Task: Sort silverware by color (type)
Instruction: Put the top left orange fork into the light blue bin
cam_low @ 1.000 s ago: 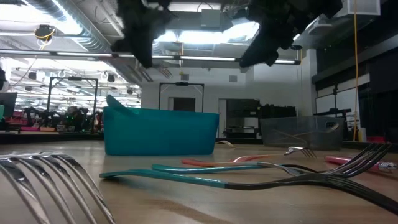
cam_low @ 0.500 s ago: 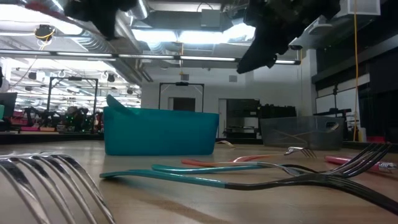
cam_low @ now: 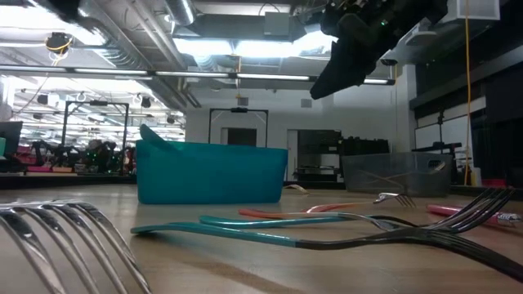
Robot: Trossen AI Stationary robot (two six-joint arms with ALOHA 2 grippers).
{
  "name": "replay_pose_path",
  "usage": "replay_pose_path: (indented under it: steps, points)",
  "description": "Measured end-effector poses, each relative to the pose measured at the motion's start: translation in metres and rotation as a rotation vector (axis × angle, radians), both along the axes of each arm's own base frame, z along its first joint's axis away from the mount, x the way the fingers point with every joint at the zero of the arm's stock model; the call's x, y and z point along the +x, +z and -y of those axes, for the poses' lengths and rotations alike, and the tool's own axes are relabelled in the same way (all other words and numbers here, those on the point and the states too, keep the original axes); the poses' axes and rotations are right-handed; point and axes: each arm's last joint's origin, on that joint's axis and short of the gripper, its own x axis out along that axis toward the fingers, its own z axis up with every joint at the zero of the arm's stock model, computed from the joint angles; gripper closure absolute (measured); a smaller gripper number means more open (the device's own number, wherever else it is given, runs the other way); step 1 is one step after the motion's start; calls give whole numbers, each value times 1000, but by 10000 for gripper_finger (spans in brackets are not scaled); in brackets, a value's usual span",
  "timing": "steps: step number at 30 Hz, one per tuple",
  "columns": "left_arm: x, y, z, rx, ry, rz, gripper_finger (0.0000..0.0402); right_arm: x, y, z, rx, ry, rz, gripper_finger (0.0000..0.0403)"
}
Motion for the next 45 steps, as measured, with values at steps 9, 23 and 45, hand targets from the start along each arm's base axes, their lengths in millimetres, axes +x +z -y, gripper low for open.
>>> replay_pose_path:
  steps: [9, 23, 45]
  points:
    - [-14, -17, 42, -30, 82, -119, 387, 0, 0, 0, 0, 0, 1, 292]
    - [-18, -68, 95, 35, 156, -437, 387, 0, 0, 0, 0, 0, 1, 292]
    - [-18, -121, 72, 136, 35, -695, 387, 0, 0, 0, -37, 33, -9, 292]
